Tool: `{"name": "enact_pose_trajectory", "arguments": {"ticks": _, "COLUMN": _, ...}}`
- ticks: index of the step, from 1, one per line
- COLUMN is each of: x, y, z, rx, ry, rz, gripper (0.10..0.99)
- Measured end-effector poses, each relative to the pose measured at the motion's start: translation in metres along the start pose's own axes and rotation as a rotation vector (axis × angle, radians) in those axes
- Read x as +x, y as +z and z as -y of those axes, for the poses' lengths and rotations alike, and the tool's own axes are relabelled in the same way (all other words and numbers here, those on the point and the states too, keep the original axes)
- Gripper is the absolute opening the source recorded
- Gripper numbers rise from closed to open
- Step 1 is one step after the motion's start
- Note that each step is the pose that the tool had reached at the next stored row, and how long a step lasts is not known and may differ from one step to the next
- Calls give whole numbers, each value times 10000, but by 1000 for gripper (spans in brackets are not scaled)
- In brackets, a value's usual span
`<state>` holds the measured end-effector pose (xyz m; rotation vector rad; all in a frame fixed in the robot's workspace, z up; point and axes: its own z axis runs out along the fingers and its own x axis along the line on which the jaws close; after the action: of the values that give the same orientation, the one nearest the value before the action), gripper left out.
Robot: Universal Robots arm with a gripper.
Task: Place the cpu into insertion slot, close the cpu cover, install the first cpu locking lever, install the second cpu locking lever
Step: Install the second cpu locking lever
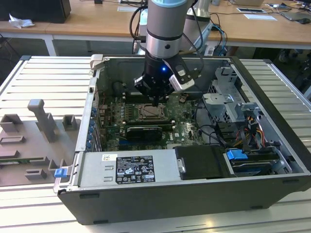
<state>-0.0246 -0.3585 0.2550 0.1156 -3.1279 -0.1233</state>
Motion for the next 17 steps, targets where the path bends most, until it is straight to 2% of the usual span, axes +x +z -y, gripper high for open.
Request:
{"name": "enact_pose_trajectory", "arguments": {"ticks": 4, "x": 23, "y": 11, "z": 84, "rx": -10, "ry": 1, "rz": 2, "gripper": 106}}
{"name": "enact_pose_trajectory", "arguments": {"ticks": 8, "x": 128, "y": 48, "z": 93, "rx": -21, "ry": 0, "rz": 1, "gripper": 106}}
{"name": "enact_pose_trajectory", "arguments": {"ticks": 11, "x": 220, "y": 107, "z": 110, "rx": -24, "ry": -1, "rz": 3, "gripper": 106}}
{"name": "enact_pose_trajectory", "arguments": {"ticks": 13, "x": 250, "y": 139, "z": 114, "rx": -24, "ry": 0, "rz": 2, "gripper": 106}}
{"name": "enact_pose_trajectory", "arguments": {"ticks": 17, "x": 253, "y": 160, "z": 118, "rx": -23, "ry": -1, "rz": 1, "gripper": 106}}
